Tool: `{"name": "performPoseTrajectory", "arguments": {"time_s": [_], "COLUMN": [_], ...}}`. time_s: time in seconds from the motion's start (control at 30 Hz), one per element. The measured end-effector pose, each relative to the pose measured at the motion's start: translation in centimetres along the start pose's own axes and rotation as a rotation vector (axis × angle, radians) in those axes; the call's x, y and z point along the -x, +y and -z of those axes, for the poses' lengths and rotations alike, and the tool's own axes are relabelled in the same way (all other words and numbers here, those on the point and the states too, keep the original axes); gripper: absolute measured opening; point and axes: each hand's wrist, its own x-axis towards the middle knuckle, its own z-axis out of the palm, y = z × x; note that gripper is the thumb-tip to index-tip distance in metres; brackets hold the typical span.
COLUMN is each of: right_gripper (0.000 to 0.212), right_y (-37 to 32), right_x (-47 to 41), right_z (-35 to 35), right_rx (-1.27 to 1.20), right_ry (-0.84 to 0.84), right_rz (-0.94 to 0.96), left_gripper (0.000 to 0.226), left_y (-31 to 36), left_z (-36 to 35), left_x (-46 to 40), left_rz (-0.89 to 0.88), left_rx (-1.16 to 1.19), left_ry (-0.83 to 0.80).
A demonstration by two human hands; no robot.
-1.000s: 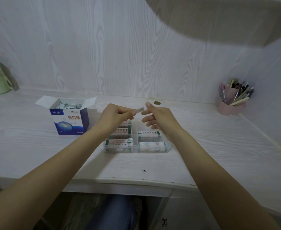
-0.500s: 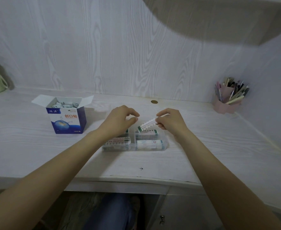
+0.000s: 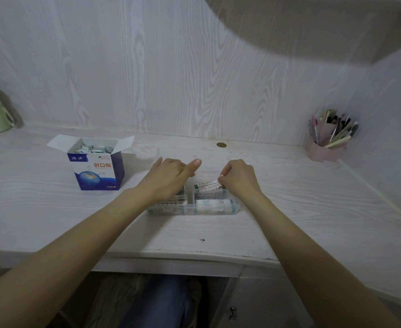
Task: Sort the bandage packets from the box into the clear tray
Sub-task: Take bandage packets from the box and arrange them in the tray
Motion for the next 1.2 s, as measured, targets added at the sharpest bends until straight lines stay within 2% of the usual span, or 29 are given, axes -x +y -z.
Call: {"name": "performPoseTrajectory", "arguments": {"time_s": [0.23,0.43,0.7,0.83,1.0,1.13,1.2], "right_gripper": [0.014,0.034,0.018,0.015,0.015,0.015,0.015], "right_y": [-0.2,-1.1,-2.4,-2.3,-2.4,-4.1,-5.7], "right_x": [-0.1,-0.6,-1.3,-1.2,-0.3,0.1,0.0], "right_z": [-0.7,-0.2,-0.8,-0.9,-0.2,-0.4,-0.7], "right_rx": [0.206,0.319,0.264,0.244,0.032,-0.160,-0.233], "right_ry": [-0.061,-0.099,-0.231,-0.243,-0.175,-0.068,-0.030], "right_rz": [0.018,-0.066,0.022,0.060,0.144,0.246,0.306], "left_gripper": [0.092,0.093,0.093,0.090,0.075,0.032,0.027], "left_y": [-0.3,-0.4,-0.2,-0.1,-0.2,-0.7,-1.6], "left_z": [-0.2,0.0,0.5,0.9,2.0,4.1,5.3], "left_x": [0.0,0.0,0.1,0.3,1.2,2.3,2.9], "left_rz": [0.022,0.012,0.022,-0.001,-0.028,-0.049,-0.037], "left_rx": [0.032,0.057,0.070,0.105,0.206,0.103,0.060], "left_ry": [-0.037,-0.015,-0.016,0.002,0.071,0.268,0.377]}}
